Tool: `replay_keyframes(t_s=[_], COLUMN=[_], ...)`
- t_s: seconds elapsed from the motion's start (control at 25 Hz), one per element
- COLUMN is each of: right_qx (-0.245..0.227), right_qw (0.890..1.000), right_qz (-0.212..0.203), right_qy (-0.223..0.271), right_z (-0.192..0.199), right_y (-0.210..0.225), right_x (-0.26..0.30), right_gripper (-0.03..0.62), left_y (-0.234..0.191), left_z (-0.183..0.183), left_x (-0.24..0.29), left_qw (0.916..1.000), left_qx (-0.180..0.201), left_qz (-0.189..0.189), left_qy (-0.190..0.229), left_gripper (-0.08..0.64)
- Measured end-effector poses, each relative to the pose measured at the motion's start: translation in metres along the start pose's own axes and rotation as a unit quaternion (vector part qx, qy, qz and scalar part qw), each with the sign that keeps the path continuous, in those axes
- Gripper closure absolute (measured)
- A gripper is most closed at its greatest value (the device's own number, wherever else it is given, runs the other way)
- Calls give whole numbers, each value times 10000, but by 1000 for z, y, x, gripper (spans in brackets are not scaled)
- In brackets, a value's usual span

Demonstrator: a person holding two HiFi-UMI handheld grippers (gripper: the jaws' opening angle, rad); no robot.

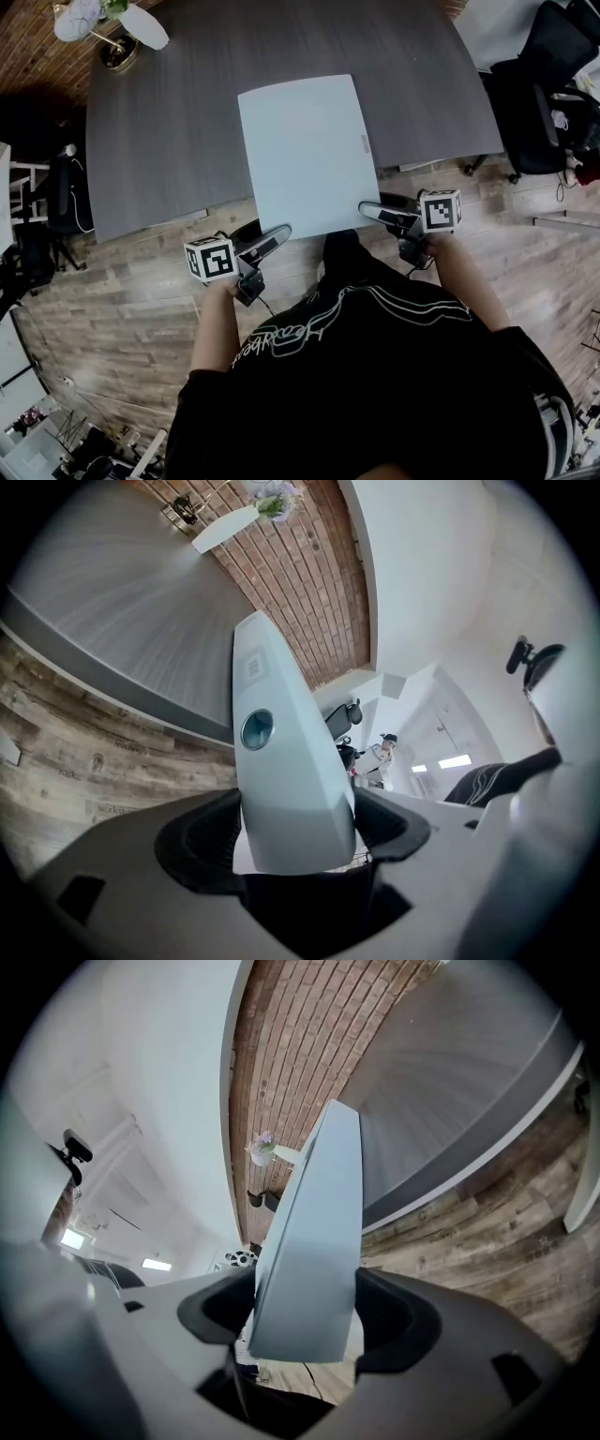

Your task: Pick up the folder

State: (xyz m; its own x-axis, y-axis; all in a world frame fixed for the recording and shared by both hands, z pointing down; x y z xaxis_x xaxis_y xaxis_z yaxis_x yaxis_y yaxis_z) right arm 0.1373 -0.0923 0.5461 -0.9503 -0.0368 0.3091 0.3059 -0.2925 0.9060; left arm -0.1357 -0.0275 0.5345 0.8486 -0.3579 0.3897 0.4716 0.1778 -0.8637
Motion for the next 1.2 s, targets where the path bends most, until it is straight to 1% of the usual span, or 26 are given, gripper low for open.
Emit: replay_keyframes(t_s=[0.12,0.28,0.48,0.64,0.96,1.08,1.2], right_qx=[-31,-91,-222,-368,-747,-904,-1104], right_qw=[10000,9999,9998,9993,9967,9951,9928], right_qz=[-56,51,23,0,-126,-161,-168], right_qy=[-52,-15,12,46,286,356,438], right_z=[0,-1,-2,3,17,24,30], right_y=[-1,-1,-8,-19,-51,-66,-82], right_x=[2,-1,0,-3,-12,-17,-23], right_gripper=[302,301,302,302,301,301,301], left_y=[-1,0,0,8,41,57,72], left_z=[0,0,2,9,17,23,28], left_x=[0,0,-1,-7,-28,-35,-44], left_qw=[10000,9999,9998,9998,9980,9966,9943], left_qx=[15,45,83,164,606,787,1005], left_qz=[-20,-65,-83,-74,-136,-205,-222], left_qy=[-38,-69,-142,-80,112,138,265], left_gripper=[192,193,192,193,192,192,192])
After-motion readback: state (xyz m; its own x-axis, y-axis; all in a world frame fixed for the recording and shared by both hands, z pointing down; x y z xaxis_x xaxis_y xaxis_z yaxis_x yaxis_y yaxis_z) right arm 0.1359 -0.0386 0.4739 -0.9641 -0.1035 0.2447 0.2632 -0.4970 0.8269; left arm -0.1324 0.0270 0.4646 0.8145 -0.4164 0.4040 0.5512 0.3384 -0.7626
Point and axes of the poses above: the fingertips, and each gripper's own axes: x forward along the fingers, y to its right, z out of its underside, the point moved 6 cm from there along -x, backward along the fingers, and after that the axes turned 5 degrees about -y, right-handed, at the moved point
